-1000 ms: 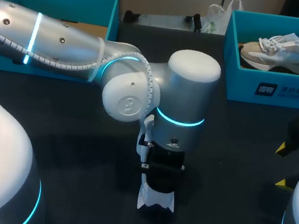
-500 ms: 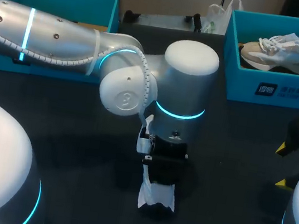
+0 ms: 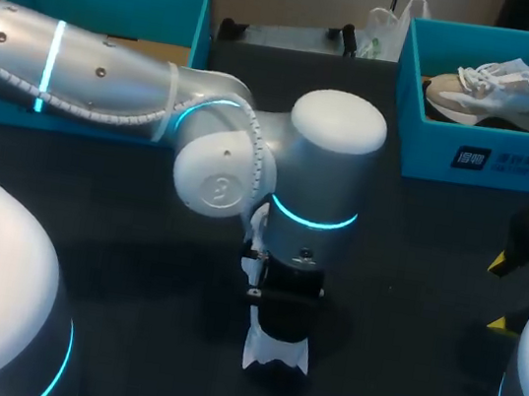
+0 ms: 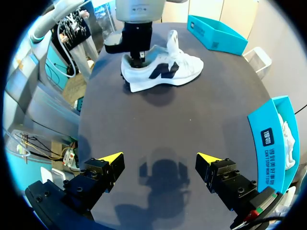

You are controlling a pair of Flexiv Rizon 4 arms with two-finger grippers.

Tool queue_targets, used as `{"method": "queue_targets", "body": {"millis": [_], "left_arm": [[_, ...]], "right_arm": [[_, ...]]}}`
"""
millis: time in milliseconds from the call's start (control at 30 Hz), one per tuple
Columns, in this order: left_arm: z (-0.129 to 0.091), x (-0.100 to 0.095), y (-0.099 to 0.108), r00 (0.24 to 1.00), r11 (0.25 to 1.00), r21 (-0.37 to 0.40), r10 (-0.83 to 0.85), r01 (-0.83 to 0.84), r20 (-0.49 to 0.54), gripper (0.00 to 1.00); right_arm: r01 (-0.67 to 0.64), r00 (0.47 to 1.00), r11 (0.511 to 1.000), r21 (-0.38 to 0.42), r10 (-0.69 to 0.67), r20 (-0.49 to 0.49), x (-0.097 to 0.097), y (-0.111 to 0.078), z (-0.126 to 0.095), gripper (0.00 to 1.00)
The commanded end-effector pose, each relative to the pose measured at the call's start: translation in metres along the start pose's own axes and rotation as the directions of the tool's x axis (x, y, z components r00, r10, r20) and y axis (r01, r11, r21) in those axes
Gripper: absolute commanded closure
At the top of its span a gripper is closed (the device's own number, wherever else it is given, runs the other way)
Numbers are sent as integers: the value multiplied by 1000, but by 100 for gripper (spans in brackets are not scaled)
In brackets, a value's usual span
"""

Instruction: Take the shoe out of the shoebox, open the shoe tongue, remove and reinsert the insole, then place the shoe into the shoebox

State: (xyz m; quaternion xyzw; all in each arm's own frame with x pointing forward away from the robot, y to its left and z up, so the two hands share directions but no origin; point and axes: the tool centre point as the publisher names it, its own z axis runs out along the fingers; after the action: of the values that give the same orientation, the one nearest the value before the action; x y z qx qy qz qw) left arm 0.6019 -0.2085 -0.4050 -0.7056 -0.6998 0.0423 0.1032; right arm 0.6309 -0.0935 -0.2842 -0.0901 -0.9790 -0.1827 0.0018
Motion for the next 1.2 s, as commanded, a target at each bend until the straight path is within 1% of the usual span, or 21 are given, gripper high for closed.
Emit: {"method": "queue_targets", "body": {"millis": [33, 133, 300, 400, 500, 567, 700, 767, 867, 933, 1033, 1200], "left_arm": [[0, -7, 7, 1000, 1000, 6, 11, -11, -19, 100], [-12, -1, 7, 1000, 1000, 7, 20, -20, 10, 100], [-32, 4, 8, 998, 1000, -24, 17, -15, 60, 100], [-37, 3, 10, 999, 999, -37, 9, -8, 47, 100], [-36, 3, 14, 1000, 999, -39, -1, 1, 9, 100], [-32, 2, 16, 1000, 999, -34, -4, 4, -20, 100], [-16, -1, 19, 996, 1000, -19, -6, 4, -93, 100], [-6, -2, 20, 993, 1000, -24, -13, 11, -114, 100], [6, -5, 20, 992, 1000, -25, -20, 17, -126, 100], [10, -5, 21, 992, 999, -24, -25, 22, -124, 100], [6, -2, 19, 994, 999, -29, -26, 23, -102, 100], [-21, 4, 16, 1000, 999, -46, -27, 27, -16, 100]], "right_arm": [[0, 1000, 1000, 2, 0, 3, 2, 0, 0, 0], [0, 1000, 1000, 2, 0, 3, 2, 0, 0, 0], [0, 1000, 1000, 2, 0, 3, 2, 0, 0, 0], [0, 1000, 1000, 2, 0, 3, 2, 0, 0, 0], [0, 1000, 1000, 2, 0, 3, 2, 0, 0, 0], [0, 1000, 1000, 2, 0, 3, 2, 0, 0, 0], [0, 1000, 1000, 2, 0, 3, 2, 0, 0, 0], [0, 1000, 1000, 2, 0, 3, 2, 0, 0, 0], [0, 1000, 1000, 2, 0, 3, 2, 0, 0, 0], [0, 1000, 1000, 2, 0, 3, 2, 0, 0, 0], [0, 1000, 1000, 2, 0, 3, 2, 0, 0, 0], [0, 1000, 1000, 2, 0, 3, 2, 0, 0, 0]]}}
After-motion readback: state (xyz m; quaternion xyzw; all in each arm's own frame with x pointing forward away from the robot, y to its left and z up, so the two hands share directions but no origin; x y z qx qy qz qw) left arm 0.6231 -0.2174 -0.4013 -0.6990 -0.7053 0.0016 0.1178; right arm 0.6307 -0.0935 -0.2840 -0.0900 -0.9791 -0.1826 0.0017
